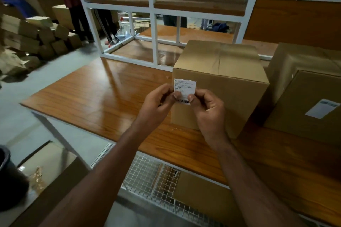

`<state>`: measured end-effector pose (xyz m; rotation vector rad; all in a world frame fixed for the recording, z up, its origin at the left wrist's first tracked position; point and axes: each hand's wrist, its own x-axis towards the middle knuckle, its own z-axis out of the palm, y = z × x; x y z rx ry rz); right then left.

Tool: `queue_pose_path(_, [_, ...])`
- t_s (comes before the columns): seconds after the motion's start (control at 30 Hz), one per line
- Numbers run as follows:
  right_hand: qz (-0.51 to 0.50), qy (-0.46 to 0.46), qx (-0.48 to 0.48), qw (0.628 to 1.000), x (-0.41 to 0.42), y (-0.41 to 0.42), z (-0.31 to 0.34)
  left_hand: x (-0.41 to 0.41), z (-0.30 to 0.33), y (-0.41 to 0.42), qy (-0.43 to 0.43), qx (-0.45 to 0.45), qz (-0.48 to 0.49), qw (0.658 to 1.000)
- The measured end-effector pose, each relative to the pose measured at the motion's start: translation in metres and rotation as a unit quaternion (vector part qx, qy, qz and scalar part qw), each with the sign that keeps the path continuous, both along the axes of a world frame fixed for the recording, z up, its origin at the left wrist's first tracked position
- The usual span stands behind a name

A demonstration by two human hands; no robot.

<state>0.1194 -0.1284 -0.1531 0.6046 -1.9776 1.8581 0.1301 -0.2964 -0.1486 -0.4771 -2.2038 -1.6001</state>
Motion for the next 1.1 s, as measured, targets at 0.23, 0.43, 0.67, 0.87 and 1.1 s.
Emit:
queue_pose_path(0.23, [0.041, -0.054, -0.014, 0.998, 0.003, -0.041, -0.013, 0.024, -0.014, -0.044, -0.053, 0.003, 0.080, 0.995])
queue_pose_path(0.43, [0.053, -0.080, -0.017, 0.995, 0.003, -0.099, -0.020, 0.042, -0.030, -0.093, -0.080, 0.096, 0.170, 0.977])
queue_pose_path(0.67, [0.115, -0.151, 0.027, 0.982, -0.003, -0.196, -0.031, 0.058, -0.057, -0.196, -0.122, 0.107, 0.268, 0.950])
queue_pose_path(0.87, [0.194, -0.184, 0.065, 0.961, -0.003, -0.325, -0.047, 0.067, -0.077, -0.303, -0.148, 0.127, 0.317, 0.928])
queue_pose_path(1.1, [0.292, -0.130, 0.213, 0.923, 0.003, -0.499, -0.102, 0.116, -0.138, -0.450, -0.227, 0.154, 0.456, 0.847])
